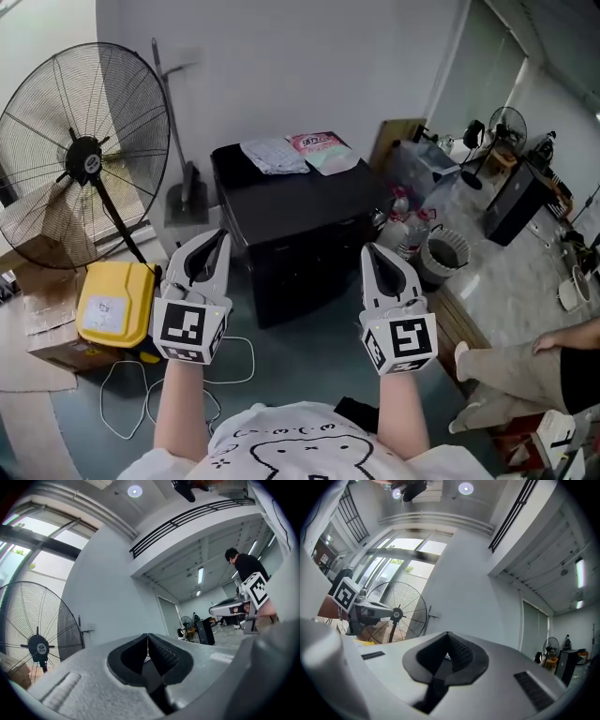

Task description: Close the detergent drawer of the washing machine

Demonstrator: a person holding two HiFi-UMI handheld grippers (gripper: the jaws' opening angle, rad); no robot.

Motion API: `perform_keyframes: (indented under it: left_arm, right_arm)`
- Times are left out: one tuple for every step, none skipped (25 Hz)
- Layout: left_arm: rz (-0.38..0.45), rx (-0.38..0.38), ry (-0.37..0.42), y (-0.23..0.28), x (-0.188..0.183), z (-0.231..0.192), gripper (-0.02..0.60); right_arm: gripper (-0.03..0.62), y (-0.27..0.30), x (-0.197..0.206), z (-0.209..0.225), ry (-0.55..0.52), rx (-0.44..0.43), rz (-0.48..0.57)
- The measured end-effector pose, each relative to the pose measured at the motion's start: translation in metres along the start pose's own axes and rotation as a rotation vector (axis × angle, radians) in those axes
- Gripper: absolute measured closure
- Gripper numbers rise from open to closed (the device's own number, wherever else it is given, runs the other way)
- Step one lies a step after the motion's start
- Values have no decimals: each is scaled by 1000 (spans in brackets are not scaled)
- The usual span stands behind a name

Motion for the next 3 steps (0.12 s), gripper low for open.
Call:
perform_keyframes:
  left_arm:
    - [0, 0, 0, -1, 0, -1, 565]
    - [0, 0, 0, -1, 0, -3, 565]
    - [1, 1, -1, -2, 0, -4, 565]
  right_arm:
    - [595, 0, 0, -1, -1, 0, 0]
    - [594, 0, -1, -2, -1, 0, 0]
    - [594, 1, -1, -3, -2, 0, -1]
Point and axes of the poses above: the fingertips, and each gripper's own axes: y forward along the fingers, z to its right, x out of its underside, the point moved 3 cm from there along -y, backward along the fingers, and after that the axes turned 15 degrees about z, right-handed, at the moved point
